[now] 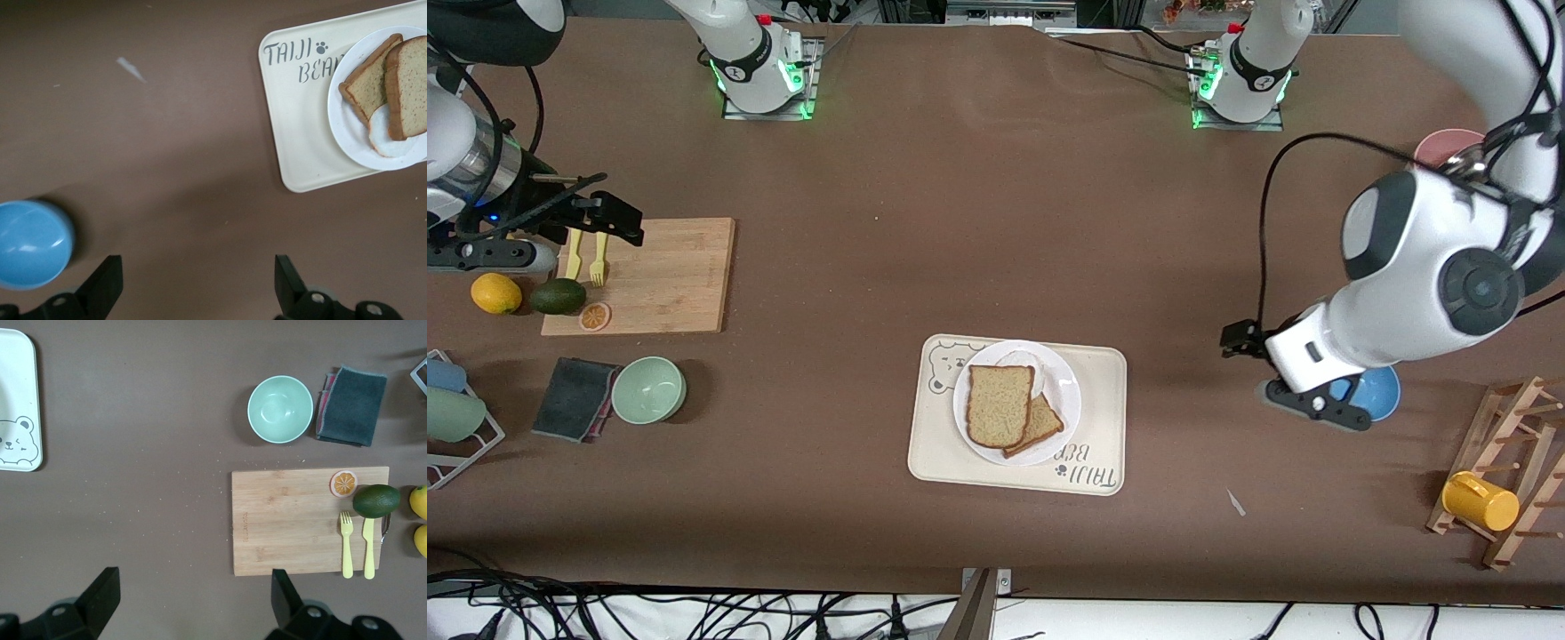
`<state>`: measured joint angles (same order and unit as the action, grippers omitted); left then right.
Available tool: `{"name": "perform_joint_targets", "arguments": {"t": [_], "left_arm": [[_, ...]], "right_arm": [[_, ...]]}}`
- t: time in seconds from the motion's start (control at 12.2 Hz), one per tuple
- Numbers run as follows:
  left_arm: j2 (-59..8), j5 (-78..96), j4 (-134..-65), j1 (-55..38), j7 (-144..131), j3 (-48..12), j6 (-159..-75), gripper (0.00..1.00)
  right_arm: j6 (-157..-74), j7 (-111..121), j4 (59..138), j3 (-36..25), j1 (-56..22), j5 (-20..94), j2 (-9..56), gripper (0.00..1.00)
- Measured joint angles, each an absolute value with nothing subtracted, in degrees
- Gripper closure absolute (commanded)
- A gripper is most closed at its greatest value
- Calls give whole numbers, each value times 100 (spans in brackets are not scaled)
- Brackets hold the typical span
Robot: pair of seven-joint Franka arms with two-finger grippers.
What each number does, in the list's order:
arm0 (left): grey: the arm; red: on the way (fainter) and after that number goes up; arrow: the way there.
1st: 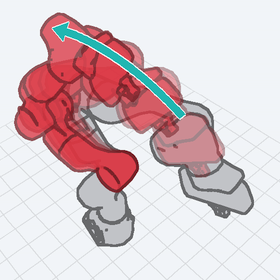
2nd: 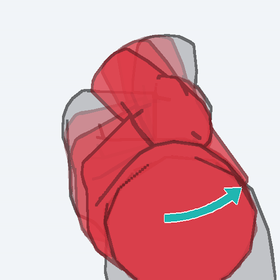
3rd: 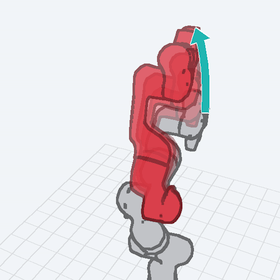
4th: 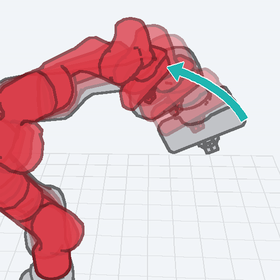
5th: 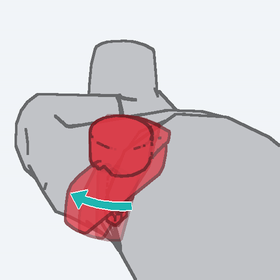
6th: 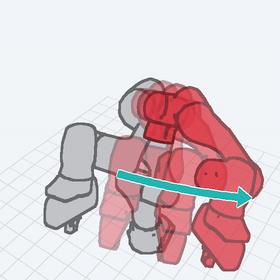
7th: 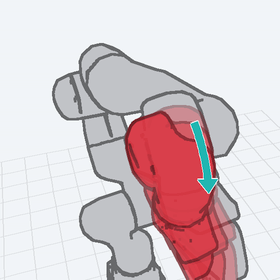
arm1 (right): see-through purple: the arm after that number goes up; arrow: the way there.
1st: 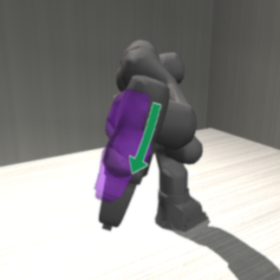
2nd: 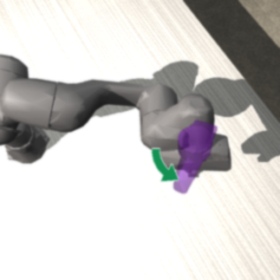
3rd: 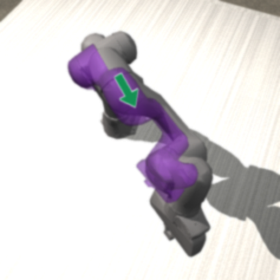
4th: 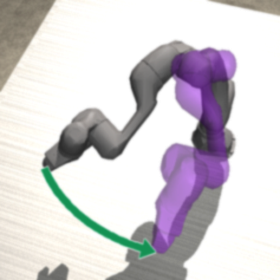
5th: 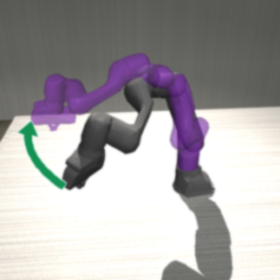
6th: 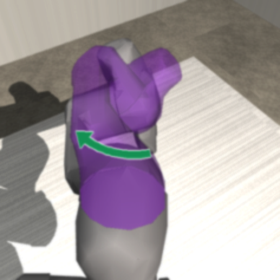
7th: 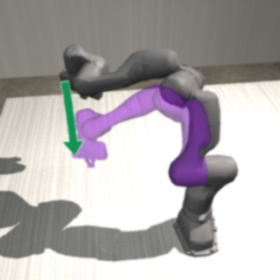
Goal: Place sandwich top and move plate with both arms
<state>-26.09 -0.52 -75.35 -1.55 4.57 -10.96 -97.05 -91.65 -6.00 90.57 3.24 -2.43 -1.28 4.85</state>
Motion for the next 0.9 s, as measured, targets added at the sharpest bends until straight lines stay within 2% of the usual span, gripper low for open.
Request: {"name": "perform_joint_targets", "arguments": {"t": [0.16,0.33,0.66,0.9], "left_arm": [[-2033,-58,-7522,-133,455,-1046,-8983,0],[-1531,-62,-7605,-147,421,-966,-8723,0],[-576,-62,-8792,-135,275,-543,-9808,0],[119,-59,-9682,-134,-283,-509,-9666,0]], "right_arm": [[-9165,-353,9055,325,-243,-128,489,0],[-9156,-178,9052,328,-250,-128,489,0],[-8987,-6,9053,337,-254,-128,491,0],[-8748,194,9052,343,-255,-128,488,0]]}}
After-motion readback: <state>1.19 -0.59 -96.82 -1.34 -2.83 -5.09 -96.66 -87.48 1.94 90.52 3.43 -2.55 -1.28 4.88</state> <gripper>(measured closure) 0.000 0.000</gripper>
